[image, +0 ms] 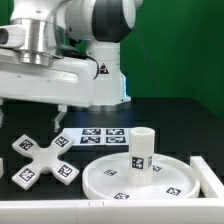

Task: Assemble round table

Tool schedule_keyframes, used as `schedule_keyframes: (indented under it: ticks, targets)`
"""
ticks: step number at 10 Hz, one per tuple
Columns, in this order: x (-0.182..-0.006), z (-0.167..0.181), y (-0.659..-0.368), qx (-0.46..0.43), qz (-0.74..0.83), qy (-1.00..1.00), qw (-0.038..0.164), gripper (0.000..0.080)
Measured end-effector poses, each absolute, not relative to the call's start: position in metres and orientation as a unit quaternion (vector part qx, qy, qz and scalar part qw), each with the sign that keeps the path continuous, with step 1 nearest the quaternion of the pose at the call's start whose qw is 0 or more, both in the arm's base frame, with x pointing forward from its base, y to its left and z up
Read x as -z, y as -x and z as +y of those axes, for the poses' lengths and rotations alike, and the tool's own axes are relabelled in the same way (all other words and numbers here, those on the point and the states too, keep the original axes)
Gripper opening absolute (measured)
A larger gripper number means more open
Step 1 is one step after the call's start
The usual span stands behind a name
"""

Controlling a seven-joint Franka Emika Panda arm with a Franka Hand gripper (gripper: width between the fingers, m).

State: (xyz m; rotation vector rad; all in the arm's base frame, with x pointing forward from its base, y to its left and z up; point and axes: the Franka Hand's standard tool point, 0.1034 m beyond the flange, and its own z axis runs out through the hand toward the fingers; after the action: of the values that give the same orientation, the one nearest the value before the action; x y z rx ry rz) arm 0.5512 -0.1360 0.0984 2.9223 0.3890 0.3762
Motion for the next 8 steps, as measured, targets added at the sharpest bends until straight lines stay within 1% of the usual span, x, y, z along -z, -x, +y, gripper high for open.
schedule_keyframes:
  ticks: [1,2,3,4,5,6,7,8]
  targets:
    - [-0.097,-0.124,-0.552,-0.121,0.131,-0.981,0.079,0.0649]
    - [-0.096,-0.124,-0.551,-0.118,0.128,-0.982,0.077,0.0649]
    - [-0.092,-0.117,-0.549,-0.091,0.113,-0.988,0.060,0.0649]
    - [-0.092,-0.109,-0.550,-0.069,0.107,-0.991,0.047,0.0649]
    - [-0.091,-0.102,-0.546,-0.026,0.100,-0.994,0.030,0.0649]
    - [-0.095,-0.098,-0.546,0.025,0.094,-0.995,0.009,0.0649]
    - [-0.096,-0.095,-0.551,0.062,0.092,-0.994,0.001,0.0649]
    - [-0.094,-0.094,-0.553,0.105,0.098,-0.990,0.002,0.0649]
